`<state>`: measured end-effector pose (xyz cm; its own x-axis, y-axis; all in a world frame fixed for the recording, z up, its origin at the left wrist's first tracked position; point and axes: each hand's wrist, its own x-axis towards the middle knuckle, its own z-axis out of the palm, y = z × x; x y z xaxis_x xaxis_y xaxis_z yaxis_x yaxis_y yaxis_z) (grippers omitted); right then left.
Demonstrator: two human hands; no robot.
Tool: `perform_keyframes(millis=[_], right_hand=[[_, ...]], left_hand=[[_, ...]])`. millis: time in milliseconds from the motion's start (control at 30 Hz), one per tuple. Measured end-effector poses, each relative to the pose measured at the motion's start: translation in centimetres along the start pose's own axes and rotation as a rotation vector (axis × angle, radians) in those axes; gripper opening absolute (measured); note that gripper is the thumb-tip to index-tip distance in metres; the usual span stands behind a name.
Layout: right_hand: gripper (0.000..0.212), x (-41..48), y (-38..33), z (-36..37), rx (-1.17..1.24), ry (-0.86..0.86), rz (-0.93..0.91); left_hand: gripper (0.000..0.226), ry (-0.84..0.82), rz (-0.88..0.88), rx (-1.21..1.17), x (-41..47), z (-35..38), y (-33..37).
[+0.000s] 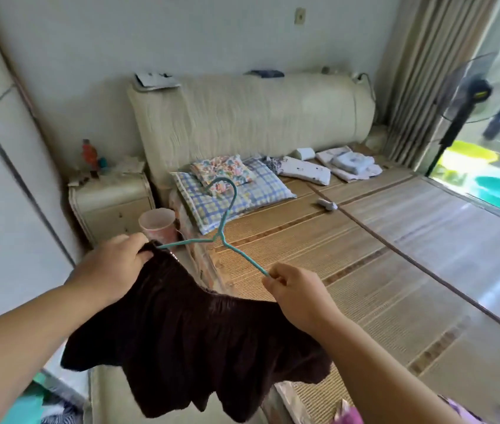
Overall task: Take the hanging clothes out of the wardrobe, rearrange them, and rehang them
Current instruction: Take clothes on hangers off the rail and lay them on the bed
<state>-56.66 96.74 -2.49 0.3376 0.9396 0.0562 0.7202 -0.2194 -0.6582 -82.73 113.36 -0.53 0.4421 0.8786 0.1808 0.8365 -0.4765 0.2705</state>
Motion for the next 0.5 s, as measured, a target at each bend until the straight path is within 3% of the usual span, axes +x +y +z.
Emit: perform_keyframes(millis=[333,500], right_hand=[[0.025,-16.4,11.2,-7.9,0.045,0.026,0.402],[0.027,-25.6,15.3,-11.3,0.089,0.010,0.510]], left_hand=[[0.012,-0.275,0.313,-0.073,-4.2,9.5,15.3],[0.021,-0.431,0.435,0.090,-10.0,10.9,23.2]])
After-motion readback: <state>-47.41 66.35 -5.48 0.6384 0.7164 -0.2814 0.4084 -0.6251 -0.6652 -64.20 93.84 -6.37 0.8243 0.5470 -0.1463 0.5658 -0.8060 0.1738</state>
